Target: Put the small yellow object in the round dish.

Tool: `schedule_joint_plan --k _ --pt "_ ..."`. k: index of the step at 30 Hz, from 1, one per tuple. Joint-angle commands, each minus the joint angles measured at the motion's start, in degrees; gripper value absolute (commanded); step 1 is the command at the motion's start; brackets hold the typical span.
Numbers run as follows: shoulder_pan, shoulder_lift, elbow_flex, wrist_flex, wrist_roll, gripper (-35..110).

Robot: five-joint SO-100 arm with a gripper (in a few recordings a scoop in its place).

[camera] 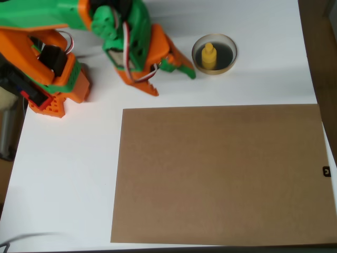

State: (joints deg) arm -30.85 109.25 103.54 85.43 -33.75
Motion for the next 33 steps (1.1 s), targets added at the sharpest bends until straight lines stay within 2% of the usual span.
schedule_joint_plan --k 1,9,17,27,33 --pt "6.5 7.56 3.08 -2.72 -1.05 26" --pt "20.83 14.94 10.55 -9.84 1.23 26" --pt "36.3 21.45 16.0 -18.72 9.32 26" --pt "47.46 38.67 32.43 -28.21 20.92 27" --pt "51.15 43.15 39.29 -30.76 24.26 28"
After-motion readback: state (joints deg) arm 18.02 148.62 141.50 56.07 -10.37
